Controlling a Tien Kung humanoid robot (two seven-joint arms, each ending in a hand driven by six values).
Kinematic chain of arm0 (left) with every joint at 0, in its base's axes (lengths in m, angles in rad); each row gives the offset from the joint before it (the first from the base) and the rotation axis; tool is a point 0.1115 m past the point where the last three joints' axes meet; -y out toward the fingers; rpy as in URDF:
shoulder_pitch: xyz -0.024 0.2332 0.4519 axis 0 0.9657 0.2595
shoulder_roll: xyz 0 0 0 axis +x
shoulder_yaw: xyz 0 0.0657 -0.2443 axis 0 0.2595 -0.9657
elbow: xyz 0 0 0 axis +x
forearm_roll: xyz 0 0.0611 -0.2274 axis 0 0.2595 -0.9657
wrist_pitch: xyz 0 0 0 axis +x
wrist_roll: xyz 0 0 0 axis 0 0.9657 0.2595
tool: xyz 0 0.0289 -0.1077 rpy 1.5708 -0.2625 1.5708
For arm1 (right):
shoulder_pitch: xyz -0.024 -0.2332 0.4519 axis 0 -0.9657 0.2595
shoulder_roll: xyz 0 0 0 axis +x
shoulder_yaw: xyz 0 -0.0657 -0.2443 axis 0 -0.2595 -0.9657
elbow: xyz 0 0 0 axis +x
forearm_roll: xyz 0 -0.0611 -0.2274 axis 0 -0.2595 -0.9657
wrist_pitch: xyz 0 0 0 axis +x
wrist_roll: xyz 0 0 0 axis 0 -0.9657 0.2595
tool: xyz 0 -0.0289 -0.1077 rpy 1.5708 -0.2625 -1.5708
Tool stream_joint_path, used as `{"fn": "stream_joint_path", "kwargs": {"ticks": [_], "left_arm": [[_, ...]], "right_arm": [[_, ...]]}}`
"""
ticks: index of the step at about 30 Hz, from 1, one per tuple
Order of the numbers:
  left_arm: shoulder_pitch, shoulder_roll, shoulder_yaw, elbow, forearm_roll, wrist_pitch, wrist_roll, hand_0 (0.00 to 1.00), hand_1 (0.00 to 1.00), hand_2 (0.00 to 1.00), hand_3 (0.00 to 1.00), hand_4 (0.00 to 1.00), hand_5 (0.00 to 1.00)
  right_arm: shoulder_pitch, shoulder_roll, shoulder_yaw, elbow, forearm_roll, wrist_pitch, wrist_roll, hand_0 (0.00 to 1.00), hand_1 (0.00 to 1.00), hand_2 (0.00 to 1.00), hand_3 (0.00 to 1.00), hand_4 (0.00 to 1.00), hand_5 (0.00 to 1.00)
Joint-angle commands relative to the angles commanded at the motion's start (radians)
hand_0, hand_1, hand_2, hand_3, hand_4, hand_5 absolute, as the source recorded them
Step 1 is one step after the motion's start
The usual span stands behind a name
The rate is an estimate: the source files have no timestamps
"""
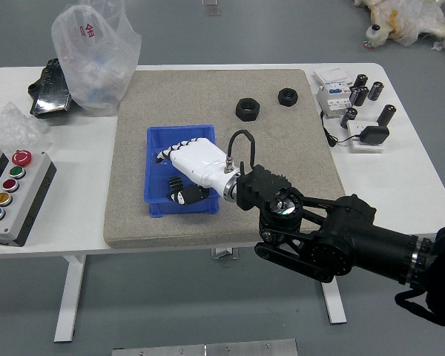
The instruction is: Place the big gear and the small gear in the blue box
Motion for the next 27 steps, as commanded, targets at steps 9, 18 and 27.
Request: {"fn": "stream_joint_path", "kwargs": {"ticks": [9,18,27], "left_arm": [[0.002,-0.003,-0.002,0.001,-0.002,0.001,0.001,0.676,0.669,0.627,0.693,0.730,0.300],[0.009,-0.005,-0.009,0.004,-0.002,0.004,0.001,0.676,0.669,0.626,0.692,0.730,0.300],[0.002,-0.007,0.009,0.004,-0.018,0.006,-0.007,0.676,0.669,0.626,0.692,0.730,0.300]], "right_arm": [[-0.098,-0.097,0.171,0.121,0.129,-0.071,0.011,0.580,0.714,0.753,0.780,0.894,0.395],[-0.260,-0.264,0.355,0.160,0.133,-0.072,0.000,0.537,0.685,0.741,0.768,0.882,0.382],[-0.324,-0.280,0.304,0.101,0.111,-0.047,0.004,0.501,0.653,0.722,0.753,0.865,0.363]]}}
